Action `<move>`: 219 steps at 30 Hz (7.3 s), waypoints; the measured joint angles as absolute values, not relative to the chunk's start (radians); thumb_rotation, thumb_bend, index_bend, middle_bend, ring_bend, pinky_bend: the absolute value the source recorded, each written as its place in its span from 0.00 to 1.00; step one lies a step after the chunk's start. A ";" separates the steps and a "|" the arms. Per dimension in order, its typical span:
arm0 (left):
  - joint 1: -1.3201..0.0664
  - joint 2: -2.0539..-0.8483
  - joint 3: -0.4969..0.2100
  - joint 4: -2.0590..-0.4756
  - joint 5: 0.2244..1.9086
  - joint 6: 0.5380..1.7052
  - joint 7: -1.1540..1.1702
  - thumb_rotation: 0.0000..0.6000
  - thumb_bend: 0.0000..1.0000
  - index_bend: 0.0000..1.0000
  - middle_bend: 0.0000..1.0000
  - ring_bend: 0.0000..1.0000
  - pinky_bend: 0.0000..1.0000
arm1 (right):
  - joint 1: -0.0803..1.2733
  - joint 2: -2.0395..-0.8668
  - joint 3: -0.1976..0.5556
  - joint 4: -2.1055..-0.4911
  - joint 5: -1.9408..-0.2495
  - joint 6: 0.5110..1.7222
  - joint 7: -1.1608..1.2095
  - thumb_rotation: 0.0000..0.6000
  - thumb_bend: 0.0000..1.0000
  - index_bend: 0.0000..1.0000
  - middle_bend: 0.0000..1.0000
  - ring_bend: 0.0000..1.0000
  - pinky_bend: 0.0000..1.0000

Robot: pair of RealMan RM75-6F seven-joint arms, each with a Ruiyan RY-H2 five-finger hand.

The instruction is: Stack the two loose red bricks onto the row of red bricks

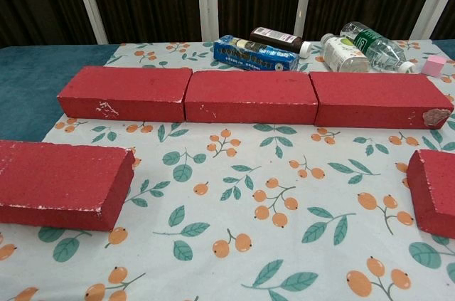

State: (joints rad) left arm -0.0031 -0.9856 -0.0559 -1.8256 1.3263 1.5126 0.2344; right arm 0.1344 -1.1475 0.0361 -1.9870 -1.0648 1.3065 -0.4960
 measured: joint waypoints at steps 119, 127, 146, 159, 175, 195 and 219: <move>-0.061 -1.104 -0.128 -1.791 1.085 1.522 0.510 1.00 0.00 0.05 0.00 0.00 0.22 | 1.298 -1.415 0.356 -1.250 0.282 0.715 -1.262 1.00 0.00 0.09 0.31 0.30 0.11; -0.060 -1.115 -0.129 -1.788 1.094 1.542 0.508 1.00 0.00 0.05 0.00 0.00 0.22 | 1.315 -1.446 0.335 -1.238 0.213 0.682 -1.195 1.00 0.00 0.09 0.31 0.30 0.11; -0.055 -1.099 -0.124 -1.778 1.111 1.544 0.470 1.00 0.00 0.05 0.00 0.00 0.22 | 1.367 -1.469 0.242 -1.293 0.176 0.732 -1.068 1.00 0.00 0.09 0.31 0.30 0.11; -0.056 -1.105 -0.123 -1.775 1.110 1.550 0.482 1.00 0.00 0.05 0.00 0.00 0.22 | 1.370 -1.471 0.195 -1.261 0.155 0.707 -1.024 1.00 0.00 0.09 0.31 0.30 0.11; -0.055 -1.103 -0.122 -1.776 1.112 1.554 0.478 1.00 0.00 0.05 0.00 0.00 0.22 | 1.370 -1.463 0.166 -1.261 0.137 0.687 -0.956 1.00 0.00 0.09 0.31 0.30 0.11; -0.054 -1.105 -0.120 -1.778 1.112 1.558 0.488 1.00 0.00 0.05 0.00 0.00 0.22 | 1.364 -1.472 0.114 -1.236 0.101 0.649 -0.877 1.00 0.00 0.09 0.31 0.30 0.11; -0.052 -1.105 -0.121 -1.781 1.112 1.563 0.486 1.00 0.00 0.05 0.00 0.00 0.22 | 1.375 -1.459 0.087 -1.261 0.062 0.646 -0.796 1.00 0.00 0.00 0.00 0.00 0.00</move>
